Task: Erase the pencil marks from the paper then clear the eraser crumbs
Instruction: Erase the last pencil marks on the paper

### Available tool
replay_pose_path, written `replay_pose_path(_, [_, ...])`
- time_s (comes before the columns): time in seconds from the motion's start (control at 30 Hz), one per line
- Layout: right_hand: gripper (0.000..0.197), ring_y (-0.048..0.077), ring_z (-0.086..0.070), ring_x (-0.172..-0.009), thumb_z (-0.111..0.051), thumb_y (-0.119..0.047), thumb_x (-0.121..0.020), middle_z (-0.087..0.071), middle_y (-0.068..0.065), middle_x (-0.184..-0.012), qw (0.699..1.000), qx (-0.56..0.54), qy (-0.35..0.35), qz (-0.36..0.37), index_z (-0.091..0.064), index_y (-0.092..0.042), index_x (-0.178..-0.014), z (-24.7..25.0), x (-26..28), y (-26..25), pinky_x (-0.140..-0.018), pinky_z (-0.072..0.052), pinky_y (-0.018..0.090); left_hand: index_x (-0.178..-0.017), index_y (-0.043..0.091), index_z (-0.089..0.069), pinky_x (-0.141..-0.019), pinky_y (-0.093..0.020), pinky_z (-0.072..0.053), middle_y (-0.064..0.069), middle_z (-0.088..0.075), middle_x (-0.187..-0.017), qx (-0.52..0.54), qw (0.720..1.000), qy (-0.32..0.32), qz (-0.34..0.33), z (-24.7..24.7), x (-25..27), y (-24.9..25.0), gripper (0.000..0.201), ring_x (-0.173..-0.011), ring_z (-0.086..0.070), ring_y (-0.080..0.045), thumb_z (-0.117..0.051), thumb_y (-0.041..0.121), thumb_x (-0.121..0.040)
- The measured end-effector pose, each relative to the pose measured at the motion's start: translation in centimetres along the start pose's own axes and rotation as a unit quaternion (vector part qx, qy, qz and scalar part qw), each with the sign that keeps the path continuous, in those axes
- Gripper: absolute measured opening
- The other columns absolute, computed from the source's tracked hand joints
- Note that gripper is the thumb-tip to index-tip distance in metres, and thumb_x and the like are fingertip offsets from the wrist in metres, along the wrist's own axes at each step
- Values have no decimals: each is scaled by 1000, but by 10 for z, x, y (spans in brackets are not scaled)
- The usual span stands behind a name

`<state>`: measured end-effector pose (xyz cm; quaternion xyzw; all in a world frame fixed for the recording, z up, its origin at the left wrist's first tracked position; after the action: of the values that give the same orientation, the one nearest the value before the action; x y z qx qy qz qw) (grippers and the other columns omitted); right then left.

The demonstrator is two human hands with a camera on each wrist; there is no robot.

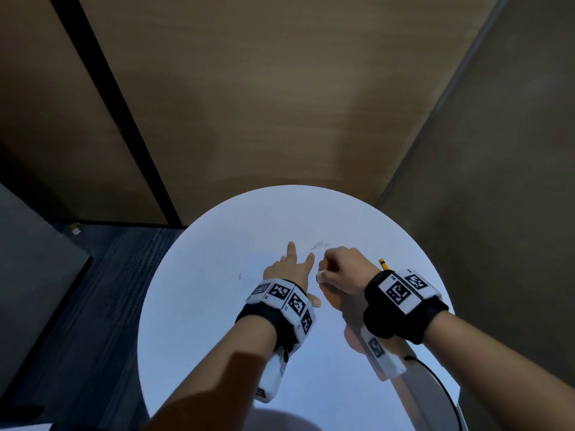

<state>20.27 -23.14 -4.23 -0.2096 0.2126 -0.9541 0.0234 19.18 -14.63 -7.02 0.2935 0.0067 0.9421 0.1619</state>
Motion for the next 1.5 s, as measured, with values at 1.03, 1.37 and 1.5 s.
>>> replay_pose_path(1.03, [13,16,-55,-68,-63,-17,-85,-59,1,-74,996,-16,-90,-13,-54,-13,-76,-11,14,5,-63,-43,24,-151,29,1,-100,-42,-39,-12,14,-158,5,1000,-6,4,-1,1,-1,92,-142,-21,-34,-60,51,-86])
replay_pose_path(1.37, [14,21,-62,-83,-65,-19,-83,-68,9,-91,979,-191,39,-61,-54,-22,-75,-2,34,54,-81,-50,34,-149,22,-24,-106,-39,-32,2,0,-160,98,995,33,6,0,19,-20,62,-144,-18,-22,-53,34,-96])
replay_pose_path(1.5, [8,10,-59,-67,-63,-20,-84,-66,0,-75,986,-149,65,-32,-62,-15,-78,11,28,34,-66,-48,16,-152,21,-6,-115,-47,-17,-1,8,-160,56,998,-3,-2,-13,16,-14,87,-146,-1,-26,-60,46,-89])
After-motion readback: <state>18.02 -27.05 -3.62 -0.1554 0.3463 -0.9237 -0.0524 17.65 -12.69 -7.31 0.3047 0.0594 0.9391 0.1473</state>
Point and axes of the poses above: each hand's wrist, its own x-axis away from the middle knuckle, its own z-axis out of the back of the hand, y = z × x, the point moved 10 cm from there along -x, towards the middle knuckle
